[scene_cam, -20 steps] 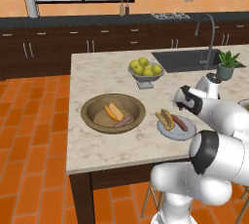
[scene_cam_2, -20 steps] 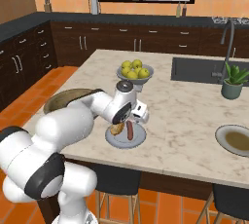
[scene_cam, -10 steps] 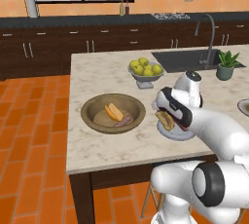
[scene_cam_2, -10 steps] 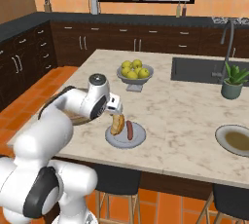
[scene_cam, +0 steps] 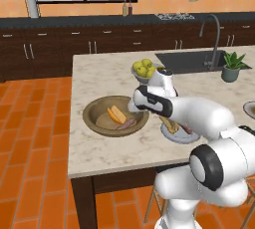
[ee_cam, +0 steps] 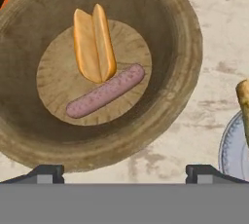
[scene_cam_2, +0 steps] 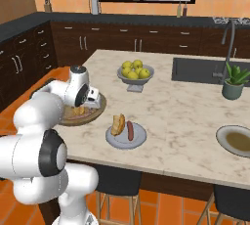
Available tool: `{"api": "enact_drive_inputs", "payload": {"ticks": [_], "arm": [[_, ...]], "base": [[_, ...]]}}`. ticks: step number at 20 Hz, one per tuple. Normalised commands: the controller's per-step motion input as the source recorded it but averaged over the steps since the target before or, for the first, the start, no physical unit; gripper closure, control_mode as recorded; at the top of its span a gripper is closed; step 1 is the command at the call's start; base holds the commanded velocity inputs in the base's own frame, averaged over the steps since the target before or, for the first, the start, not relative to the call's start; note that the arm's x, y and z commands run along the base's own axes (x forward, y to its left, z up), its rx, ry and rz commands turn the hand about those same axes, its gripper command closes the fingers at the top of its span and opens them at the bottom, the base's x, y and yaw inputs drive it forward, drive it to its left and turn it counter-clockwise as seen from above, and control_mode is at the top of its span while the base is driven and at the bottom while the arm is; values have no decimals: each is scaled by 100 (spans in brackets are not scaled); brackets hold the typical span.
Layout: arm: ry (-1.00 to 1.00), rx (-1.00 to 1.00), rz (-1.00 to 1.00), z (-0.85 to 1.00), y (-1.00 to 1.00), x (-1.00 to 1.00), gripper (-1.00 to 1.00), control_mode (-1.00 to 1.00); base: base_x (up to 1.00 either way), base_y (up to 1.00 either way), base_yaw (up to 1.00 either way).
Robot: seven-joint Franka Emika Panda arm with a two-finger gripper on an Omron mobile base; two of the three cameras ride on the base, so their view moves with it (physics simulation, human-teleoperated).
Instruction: Place one bun and one sausage from the bowl on each plate.
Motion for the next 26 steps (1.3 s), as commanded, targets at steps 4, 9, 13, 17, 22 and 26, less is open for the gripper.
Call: {"api": "enact_drive_inputs", "payload": {"ticks": [4, 9, 13, 17, 22, 26], "arm": [[13, 0, 0, -3, 35, 42, -100, -100], [3, -2, 0, -23, 38, 45, -100, -100], [0, -3, 0, -15, 47, 45, -100, -100], [0, -1, 0, -5, 21, 68, -100, -100], [0, 0, 0, -6, 2, 68, -100, -100], [0, 0, 0, -38, 0, 12, -100, -100]], "base": [[0, 0, 0], [0, 0, 0], [0, 0, 0], [0, 0, 0], [0, 0, 0], [0, 0, 0]]}}
